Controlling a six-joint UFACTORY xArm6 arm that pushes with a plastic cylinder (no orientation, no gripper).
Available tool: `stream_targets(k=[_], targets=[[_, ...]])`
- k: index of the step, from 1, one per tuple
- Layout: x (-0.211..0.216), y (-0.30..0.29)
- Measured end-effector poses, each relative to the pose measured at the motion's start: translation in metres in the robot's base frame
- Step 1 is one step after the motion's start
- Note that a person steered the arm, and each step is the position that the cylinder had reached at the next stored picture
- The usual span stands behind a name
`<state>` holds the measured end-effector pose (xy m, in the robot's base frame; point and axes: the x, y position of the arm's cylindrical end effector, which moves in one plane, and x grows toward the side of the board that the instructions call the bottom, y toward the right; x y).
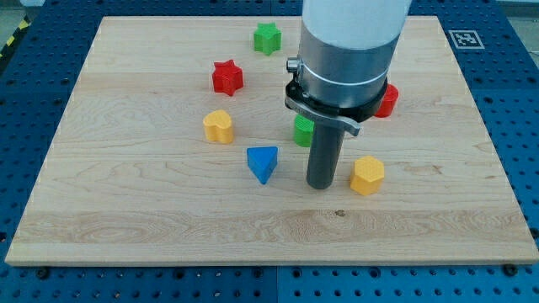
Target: Push the yellow hexagon to the bottom right side of the board
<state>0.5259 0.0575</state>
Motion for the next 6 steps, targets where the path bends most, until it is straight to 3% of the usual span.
stream_targets(k=[2,6], targets=[[-0.023,0.001],[-0.007,0.059]])
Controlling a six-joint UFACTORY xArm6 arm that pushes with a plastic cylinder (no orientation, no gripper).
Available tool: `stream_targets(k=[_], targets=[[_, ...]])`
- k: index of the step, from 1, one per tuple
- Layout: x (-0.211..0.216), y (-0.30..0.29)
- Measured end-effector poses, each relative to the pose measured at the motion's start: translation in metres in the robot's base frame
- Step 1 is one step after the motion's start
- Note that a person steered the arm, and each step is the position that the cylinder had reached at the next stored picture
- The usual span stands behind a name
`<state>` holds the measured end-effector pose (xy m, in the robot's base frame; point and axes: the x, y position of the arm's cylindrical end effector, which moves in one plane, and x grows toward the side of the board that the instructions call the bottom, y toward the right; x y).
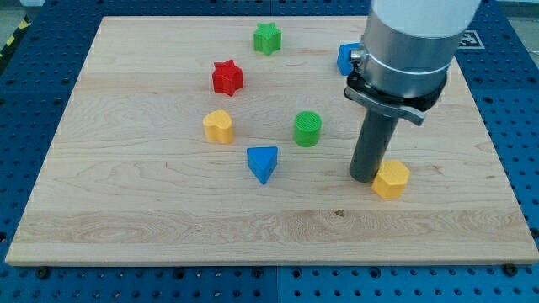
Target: Push the yellow hexagon to the bottom right side of the board
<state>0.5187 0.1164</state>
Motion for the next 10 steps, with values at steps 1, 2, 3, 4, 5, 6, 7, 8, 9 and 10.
stream_targets(k=[1,2,3,4,5,6,7,8,9,10], targets=[[0.002,0.017],[0.019,0.034],[0.035,0.053],[0.04,0.067],[0.067,0.0],[0.082,-0.088],[0.066,-0.174],[0.015,-0.228],[-0.049,-0.232],[-0.073,-0.218]])
